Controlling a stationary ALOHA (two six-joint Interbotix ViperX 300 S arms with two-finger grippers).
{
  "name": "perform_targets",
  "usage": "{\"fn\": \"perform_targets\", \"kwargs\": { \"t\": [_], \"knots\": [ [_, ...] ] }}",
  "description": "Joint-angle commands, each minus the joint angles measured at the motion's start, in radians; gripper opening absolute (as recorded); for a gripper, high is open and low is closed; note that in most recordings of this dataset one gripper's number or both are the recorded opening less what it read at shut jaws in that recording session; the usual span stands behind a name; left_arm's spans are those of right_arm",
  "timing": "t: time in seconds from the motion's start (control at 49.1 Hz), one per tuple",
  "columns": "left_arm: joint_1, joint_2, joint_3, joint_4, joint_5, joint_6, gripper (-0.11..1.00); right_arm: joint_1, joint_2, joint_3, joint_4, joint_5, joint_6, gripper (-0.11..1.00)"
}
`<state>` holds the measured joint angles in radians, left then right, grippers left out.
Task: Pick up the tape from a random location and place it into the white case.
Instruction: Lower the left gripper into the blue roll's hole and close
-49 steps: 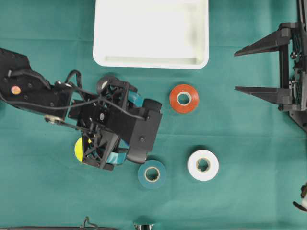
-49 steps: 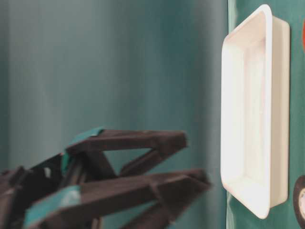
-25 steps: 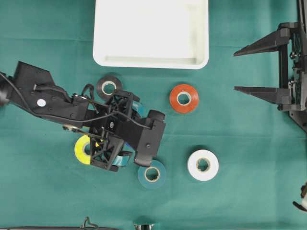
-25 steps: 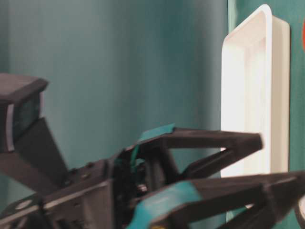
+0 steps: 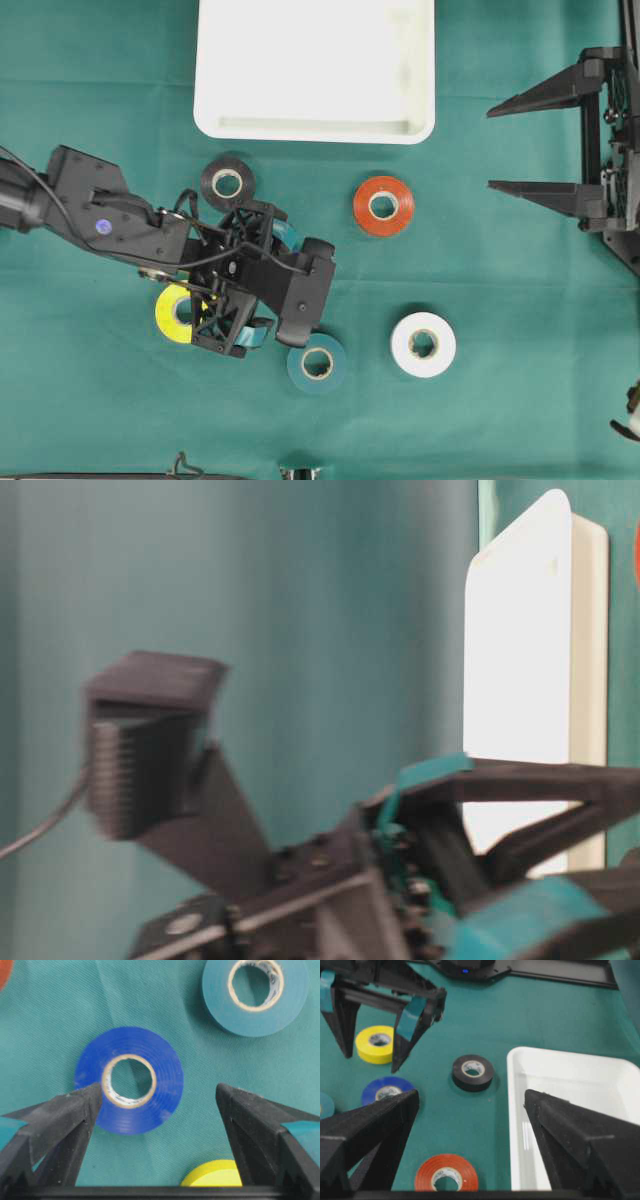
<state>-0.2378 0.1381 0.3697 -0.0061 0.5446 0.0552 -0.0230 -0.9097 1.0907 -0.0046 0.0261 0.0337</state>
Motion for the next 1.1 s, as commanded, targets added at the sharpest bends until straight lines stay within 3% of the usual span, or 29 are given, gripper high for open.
{"fn": "perform_targets", "kwargs": {
  "t": [0.0, 0.57, 0.896, 0.977, 1.079],
  "knots": [
    [-0.006, 0.002, -0.005, 0.002, -0.021, -0.002, 0.99, -0.002, 0.006, -0.026, -0.002, -0.003, -0.002, 0.92],
    [-0.012, 0.129, -0.003, 0.002, -0.08, 0.0, 0.99, -0.002, 0.006, -0.026, -0.002, -0.003, -0.003, 0.92],
    [-0.012, 0.133, -0.005, 0.005, -0.104, 0.0, 0.97, -0.002, 0.015, -0.025, -0.002, -0.003, -0.002, 0.92],
    [-0.009, 0.132, -0.005, 0.006, -0.104, 0.0, 0.91, -0.002, 0.018, -0.025, -0.002, -0.003, -0.002, 0.92],
    [-0.006, 0.13, -0.003, 0.005, -0.104, 0.002, 0.71, -0.002, 0.02, -0.025, -0.002, -0.003, -0.002, 0.92]
  ]
}}
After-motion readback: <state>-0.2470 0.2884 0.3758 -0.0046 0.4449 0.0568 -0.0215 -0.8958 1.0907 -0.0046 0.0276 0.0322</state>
